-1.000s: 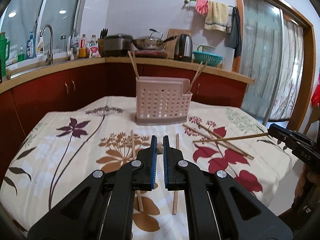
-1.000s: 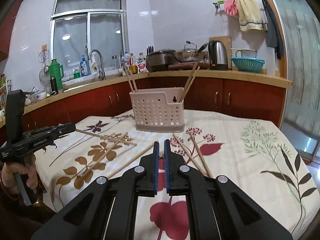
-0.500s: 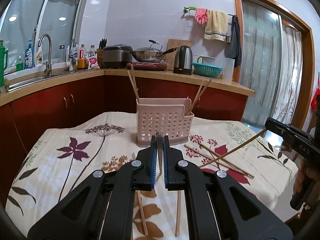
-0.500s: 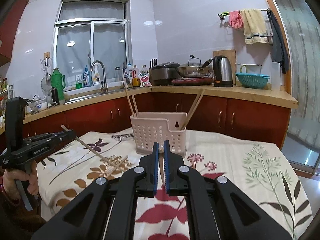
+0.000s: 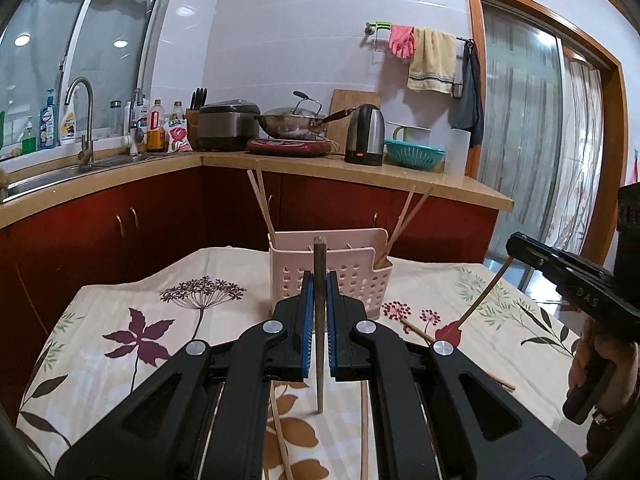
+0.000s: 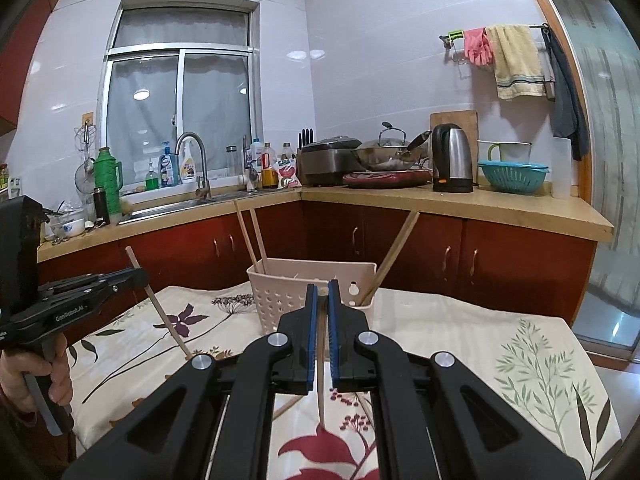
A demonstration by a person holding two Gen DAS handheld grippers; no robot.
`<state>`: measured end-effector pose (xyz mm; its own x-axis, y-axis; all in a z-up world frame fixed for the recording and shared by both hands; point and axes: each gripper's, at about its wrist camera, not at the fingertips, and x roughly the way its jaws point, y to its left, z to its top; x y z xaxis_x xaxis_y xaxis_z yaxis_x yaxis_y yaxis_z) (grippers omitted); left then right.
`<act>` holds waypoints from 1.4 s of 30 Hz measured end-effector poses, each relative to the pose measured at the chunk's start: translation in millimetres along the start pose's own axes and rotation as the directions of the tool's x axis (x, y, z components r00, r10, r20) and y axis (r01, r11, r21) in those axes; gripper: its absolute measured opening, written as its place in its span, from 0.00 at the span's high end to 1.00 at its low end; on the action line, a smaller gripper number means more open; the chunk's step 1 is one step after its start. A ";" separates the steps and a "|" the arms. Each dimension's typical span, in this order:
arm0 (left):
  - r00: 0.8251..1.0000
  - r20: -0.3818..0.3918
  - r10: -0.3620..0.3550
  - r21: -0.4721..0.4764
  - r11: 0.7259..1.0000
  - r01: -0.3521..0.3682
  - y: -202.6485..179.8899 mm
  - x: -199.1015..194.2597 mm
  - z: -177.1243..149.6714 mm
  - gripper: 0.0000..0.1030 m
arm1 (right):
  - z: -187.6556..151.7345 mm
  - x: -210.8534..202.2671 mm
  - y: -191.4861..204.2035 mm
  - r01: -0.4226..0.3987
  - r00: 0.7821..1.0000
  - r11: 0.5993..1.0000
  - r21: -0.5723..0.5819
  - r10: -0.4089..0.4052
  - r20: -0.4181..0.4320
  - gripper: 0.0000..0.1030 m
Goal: Organize utensils
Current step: 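Lift both held chopsticks and carry them above the pink caddy, then lower the chopsticks into the caddy and open both grippers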
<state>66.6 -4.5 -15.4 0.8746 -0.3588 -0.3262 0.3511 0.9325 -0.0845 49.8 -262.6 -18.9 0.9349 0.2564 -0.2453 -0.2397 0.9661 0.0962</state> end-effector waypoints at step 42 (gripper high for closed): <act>0.959 0.279 -0.042 0.057 0.998 0.027 5.6 73.1 160.5 0.94 | 131.6 92.9 -30.8 -0.048 0.965 0.999 -0.021 0.052 0.257 0.95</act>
<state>186.2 -32.0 111.4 0.9175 -0.3950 -0.0466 0.3935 0.9185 -0.0394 178.5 -272.6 82.2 0.9570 0.2897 0.0160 -0.2900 0.9530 0.0872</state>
